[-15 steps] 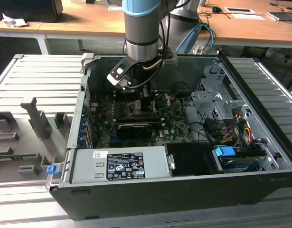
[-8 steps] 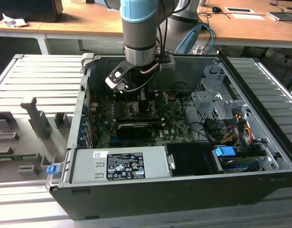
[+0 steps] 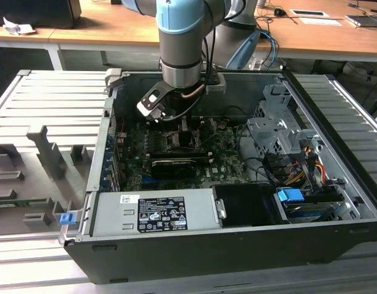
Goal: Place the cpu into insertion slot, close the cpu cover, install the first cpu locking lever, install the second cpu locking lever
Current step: 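Place the cpu into insertion slot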
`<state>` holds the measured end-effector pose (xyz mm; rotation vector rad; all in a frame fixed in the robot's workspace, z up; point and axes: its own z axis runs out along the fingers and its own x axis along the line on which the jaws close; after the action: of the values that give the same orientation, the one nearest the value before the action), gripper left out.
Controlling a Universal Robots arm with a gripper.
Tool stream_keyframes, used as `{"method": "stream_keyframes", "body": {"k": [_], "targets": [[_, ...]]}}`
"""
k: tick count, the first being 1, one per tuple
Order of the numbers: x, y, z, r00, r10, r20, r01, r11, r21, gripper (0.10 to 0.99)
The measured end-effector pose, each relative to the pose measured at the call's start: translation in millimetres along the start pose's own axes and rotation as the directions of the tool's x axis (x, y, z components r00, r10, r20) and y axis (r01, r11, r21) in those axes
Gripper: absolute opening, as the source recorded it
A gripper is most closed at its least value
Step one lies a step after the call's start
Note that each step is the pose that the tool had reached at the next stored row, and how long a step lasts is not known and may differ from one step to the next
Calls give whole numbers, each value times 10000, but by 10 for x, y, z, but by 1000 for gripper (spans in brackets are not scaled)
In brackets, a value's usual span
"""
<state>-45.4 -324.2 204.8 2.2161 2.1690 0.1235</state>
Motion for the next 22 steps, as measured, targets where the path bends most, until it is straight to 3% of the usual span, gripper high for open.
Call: {"method": "stream_keyframes", "body": {"k": [13, 14, 17, 22], "targets": [[7, 0, 26, 10000, -2, -1, 2, 10000, 0, 541], [7, 2, 26, 10000, -2, -2, 2, 10000, 0, 604], [7, 4, 26, 10000, -3, -1, 3, 10000, 1, 604], [8, 10, -36, 10000, -5, 12, 5, 10000, 5, 604]]}}
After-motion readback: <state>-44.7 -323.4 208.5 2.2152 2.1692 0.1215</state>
